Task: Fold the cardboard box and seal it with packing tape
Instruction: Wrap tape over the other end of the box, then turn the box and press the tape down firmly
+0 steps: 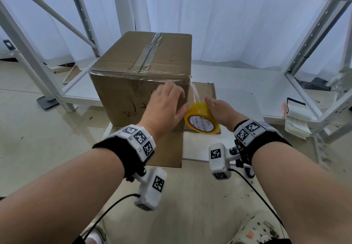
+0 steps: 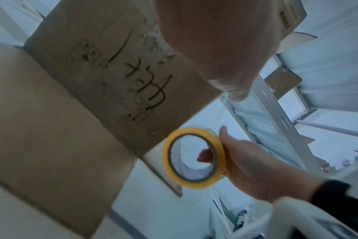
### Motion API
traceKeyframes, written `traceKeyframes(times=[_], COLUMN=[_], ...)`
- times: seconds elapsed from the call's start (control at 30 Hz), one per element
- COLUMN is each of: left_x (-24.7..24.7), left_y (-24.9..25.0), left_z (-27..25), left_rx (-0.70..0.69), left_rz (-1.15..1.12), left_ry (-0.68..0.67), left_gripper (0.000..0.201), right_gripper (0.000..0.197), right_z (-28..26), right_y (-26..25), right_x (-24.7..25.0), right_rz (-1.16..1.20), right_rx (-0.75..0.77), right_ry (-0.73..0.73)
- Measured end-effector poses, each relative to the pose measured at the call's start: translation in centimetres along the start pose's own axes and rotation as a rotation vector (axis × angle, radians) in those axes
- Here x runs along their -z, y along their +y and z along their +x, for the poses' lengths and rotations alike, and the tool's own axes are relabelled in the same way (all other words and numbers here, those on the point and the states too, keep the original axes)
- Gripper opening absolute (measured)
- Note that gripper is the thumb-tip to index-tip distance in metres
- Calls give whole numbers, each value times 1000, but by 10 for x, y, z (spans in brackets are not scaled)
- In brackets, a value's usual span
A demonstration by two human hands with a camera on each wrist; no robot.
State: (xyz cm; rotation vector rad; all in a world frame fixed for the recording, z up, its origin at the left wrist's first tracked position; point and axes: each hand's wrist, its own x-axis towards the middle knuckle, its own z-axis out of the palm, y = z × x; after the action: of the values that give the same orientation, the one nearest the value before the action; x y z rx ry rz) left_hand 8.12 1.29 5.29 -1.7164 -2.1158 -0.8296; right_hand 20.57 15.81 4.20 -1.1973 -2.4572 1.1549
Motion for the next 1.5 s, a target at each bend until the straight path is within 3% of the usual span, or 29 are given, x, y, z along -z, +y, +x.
traceKeyframes(times=[0.07, 0.13, 0.27, 0.4, 0.5, 0.57, 0.67, 0.73, 0.83, 1.0, 1.13, 1.2, 1.27, 1.33, 1.4, 1.5], left_x=[-10, -25, -36, -41, -52, -58, -66, -70, -75, -85, -85, -82, -77, -73, -71, -69], left_y=[12, 17, 29, 37, 35, 35, 37, 40, 42, 43, 39, 39, 42, 44, 44, 46], left_z=[-8, -10, -2, 10, 14, 14, 11, 9, 10, 12, 10, 10, 13, 15, 15, 14], left_rx=[260, 462, 738, 907, 998, 1021, 1057, 1080, 1104, 1114, 1105, 1075, 1043, 1045, 1052, 1054], left_rz=[-186, -341, -716, -924, -1087, -1146, -1192, -1197, -1201, -1237, -1191, -1165, -1136, -1110, -1084, -1081], left_ry=[-292, -421, -451, -504, -424, -342, -234, -182, -127, -76, -39, -54, -74, -80, -70, -51], left_gripper=[27, 39, 64, 71, 70, 64, 61, 70, 76, 57, 48, 43, 31, 16, 4, 10], right_gripper=[60, 53, 57, 51, 36, 30, 31, 32, 57, 53, 34, 40, 39, 27, 33, 45], right_z=[-1, -4, -13, -19, -22, -22, -20, -26, -37, -45, -47, -42, -38, -38, -41, -44], right_y=[3, 7, 10, 11, 15, 25, 62, 88, 116, 137, 133, 127, 115, 102, 90, 72], right_x=[-1, 0, 3, 7, 11, 17, 31, 35, 28, 7, 1, 5, 9, 15, 21, 37], right_rz=[21, 69, 182, 259, 324, 284, -177, -433, -609, -507, -426, -351, -202, 4, 191, 342], right_rx=[-17, -43, -80, -89, -25, -1, -130, -314, -457, -485, -500, -477, -432, -345, -281, -182], right_ry=[4, -1, -28, -57, -138, -24, 184, 115, -29, 67, 110, 115, 126, 196, 260, 182])
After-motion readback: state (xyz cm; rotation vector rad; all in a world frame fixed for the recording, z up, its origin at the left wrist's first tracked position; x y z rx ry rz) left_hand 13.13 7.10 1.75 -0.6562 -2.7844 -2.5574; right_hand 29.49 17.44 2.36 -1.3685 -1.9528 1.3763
